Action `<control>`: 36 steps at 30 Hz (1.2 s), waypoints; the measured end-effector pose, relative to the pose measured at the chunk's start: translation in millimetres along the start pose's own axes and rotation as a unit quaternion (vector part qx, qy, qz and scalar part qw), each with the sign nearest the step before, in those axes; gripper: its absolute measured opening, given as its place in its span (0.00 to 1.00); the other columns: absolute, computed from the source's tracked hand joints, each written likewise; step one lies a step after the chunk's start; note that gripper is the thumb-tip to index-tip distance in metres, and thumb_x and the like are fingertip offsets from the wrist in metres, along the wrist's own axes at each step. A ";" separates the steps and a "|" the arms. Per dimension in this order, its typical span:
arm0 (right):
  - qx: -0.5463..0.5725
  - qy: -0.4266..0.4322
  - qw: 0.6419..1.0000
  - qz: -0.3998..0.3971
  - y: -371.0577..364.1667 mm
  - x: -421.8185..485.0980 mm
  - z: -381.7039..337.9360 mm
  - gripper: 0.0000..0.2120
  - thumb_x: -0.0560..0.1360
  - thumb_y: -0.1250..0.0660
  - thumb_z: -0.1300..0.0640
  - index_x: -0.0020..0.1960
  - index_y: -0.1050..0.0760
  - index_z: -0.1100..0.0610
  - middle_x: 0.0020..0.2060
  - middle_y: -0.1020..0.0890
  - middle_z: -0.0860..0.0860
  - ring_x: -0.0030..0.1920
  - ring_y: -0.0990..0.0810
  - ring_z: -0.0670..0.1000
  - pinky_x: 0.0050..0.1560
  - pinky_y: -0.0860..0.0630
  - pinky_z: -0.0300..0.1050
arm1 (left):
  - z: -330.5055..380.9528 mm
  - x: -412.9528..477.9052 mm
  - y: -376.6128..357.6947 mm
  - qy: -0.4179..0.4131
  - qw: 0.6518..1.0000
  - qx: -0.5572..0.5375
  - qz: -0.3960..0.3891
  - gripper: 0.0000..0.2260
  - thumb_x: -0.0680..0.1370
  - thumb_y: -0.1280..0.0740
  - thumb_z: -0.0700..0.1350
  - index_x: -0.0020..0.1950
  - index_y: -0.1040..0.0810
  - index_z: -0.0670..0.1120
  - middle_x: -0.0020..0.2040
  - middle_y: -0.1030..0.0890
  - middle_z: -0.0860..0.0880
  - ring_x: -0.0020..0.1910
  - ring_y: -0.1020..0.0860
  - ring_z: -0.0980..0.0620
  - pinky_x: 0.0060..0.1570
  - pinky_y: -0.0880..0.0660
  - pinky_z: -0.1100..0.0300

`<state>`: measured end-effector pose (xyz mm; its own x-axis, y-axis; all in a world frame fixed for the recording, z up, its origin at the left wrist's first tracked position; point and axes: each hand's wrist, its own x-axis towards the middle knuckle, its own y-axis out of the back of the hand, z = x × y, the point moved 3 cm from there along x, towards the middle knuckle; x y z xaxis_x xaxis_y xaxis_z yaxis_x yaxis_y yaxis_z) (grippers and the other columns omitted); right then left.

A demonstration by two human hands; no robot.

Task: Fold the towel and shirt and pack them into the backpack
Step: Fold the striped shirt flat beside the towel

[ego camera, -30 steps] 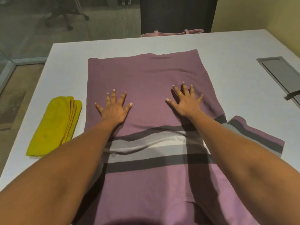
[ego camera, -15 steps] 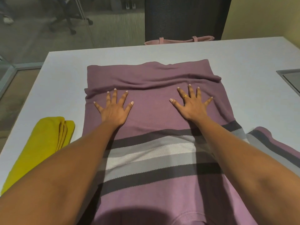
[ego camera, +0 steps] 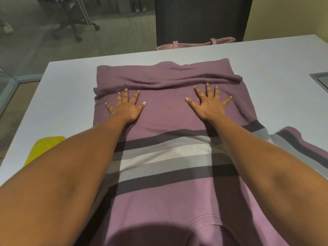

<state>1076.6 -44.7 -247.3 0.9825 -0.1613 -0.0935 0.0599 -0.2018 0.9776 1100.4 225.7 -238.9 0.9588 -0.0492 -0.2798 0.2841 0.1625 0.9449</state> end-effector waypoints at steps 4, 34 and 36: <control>0.058 -0.011 0.997 0.040 0.6 -17.3 -8.1 0.31 0.77 0.53 0.35 0.76 0.51 0.46 0.77 0.54 0.52 0.76 0.57 0.58 0.67 0.62 0.73 | 13.2 -20.3 -3.9 0.028 0.999 -0.040 0.014 0.27 0.79 0.54 0.62 0.76 0.54 0.56 0.78 0.58 0.48 0.76 0.60 0.45 0.68 0.62 0.32; 0.021 -0.049 0.997 0.047 -21.8 -329.6 64.9 0.38 0.70 0.65 0.32 0.75 0.48 0.46 0.76 0.48 0.51 0.76 0.52 0.53 0.72 0.60 0.59 | 9.7 -343.6 -112.8 -0.007 0.999 0.044 0.022 0.32 0.76 0.62 0.67 0.70 0.32 0.55 0.70 0.29 0.45 0.67 0.29 0.40 0.57 0.45 0.25; 0.032 -0.046 0.997 0.052 -20.0 -340.1 68.3 0.38 0.70 0.64 0.32 0.75 0.46 0.48 0.76 0.47 0.52 0.76 0.51 0.54 0.73 0.58 0.57 | 3.2 -349.4 -115.6 0.002 0.999 0.031 0.024 0.32 0.75 0.60 0.69 0.71 0.34 0.56 0.71 0.32 0.45 0.69 0.32 0.39 0.57 0.46 0.25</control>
<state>729.2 -51.7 -248.0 0.9624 -0.2715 -0.0114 -0.0565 -0.2409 0.9689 732.5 220.9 -249.8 0.9715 -0.0389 -0.2339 0.2368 0.1033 0.9661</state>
